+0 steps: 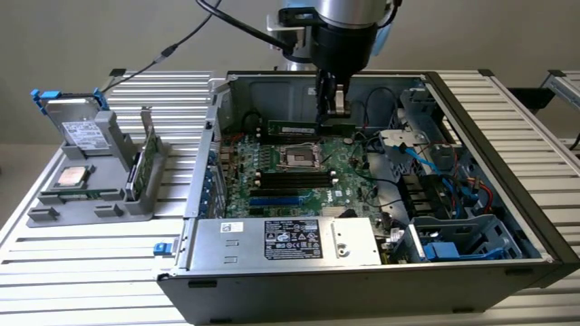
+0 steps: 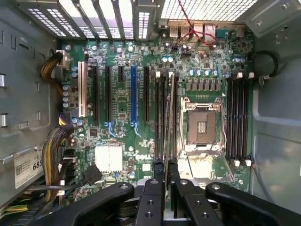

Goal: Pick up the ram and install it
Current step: 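Pick up the ram and move it above insertion slot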

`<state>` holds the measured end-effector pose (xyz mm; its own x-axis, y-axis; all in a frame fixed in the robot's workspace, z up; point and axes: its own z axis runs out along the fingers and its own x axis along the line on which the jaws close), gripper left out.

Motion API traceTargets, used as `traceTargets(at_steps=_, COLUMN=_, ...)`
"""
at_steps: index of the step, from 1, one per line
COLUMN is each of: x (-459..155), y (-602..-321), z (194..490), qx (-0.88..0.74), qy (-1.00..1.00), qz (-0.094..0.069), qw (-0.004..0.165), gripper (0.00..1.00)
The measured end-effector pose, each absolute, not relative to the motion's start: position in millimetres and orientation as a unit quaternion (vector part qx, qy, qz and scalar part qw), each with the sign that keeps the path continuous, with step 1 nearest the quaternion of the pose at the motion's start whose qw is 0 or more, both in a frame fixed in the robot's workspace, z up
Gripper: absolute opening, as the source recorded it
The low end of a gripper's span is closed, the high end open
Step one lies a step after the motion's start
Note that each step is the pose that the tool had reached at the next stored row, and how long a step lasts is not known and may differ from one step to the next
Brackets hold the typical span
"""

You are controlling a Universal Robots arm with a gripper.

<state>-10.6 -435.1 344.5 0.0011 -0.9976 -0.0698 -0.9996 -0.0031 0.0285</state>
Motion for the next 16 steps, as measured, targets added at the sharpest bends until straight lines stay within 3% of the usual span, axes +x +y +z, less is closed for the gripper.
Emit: traceTargets(at_steps=16, x=-15.2, y=-418.2, z=333.0, qx=-0.730, qy=0.683, qz=0.006, qw=-0.016, gripper=0.14)
